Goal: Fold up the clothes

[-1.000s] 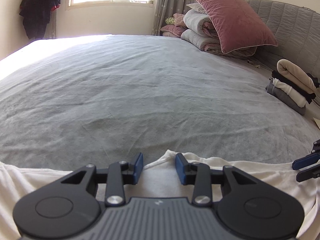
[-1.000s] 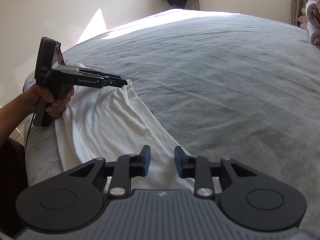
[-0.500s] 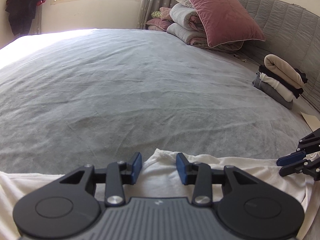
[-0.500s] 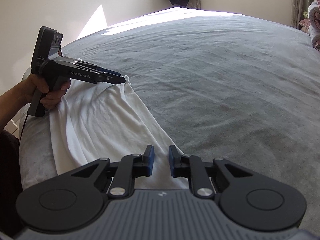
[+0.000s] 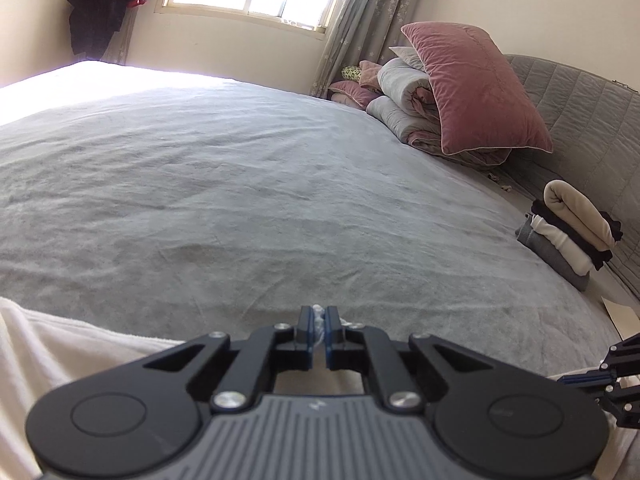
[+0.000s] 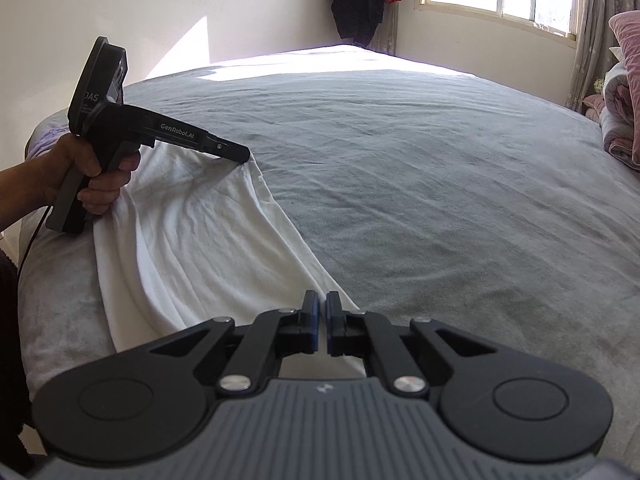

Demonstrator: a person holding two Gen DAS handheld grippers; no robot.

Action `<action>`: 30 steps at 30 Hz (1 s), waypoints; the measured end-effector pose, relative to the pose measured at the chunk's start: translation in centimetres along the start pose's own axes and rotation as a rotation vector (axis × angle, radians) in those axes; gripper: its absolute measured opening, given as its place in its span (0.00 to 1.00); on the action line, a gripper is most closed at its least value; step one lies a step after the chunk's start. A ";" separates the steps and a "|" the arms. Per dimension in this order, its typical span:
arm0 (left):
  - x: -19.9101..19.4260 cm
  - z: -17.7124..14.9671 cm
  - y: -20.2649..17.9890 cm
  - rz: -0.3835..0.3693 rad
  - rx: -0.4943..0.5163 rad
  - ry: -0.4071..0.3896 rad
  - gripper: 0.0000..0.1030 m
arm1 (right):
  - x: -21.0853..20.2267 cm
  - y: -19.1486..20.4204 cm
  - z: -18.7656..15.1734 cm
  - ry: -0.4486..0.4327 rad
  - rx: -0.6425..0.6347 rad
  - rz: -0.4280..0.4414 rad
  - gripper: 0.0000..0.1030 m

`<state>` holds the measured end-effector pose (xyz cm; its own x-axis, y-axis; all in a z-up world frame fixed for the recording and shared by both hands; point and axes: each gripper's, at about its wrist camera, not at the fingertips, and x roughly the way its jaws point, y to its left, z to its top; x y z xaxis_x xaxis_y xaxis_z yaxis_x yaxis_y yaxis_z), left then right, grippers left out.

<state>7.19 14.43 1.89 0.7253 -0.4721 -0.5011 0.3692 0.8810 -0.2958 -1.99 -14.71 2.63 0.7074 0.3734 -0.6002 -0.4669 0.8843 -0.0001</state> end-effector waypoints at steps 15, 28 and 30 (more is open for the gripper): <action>1.5 -0.1 -0.3 0.074 -0.024 -0.013 0.05 | 0.2 0.5 -0.1 -0.017 -0.056 -0.145 0.02; 2.5 -0.3 -1.6 0.144 0.043 0.041 0.14 | 1.5 0.3 -1.0 0.009 -0.037 -0.133 0.12; 2.3 -0.2 -2.3 0.155 0.054 0.045 0.28 | 1.1 -0.2 -0.7 0.014 0.001 -0.117 0.15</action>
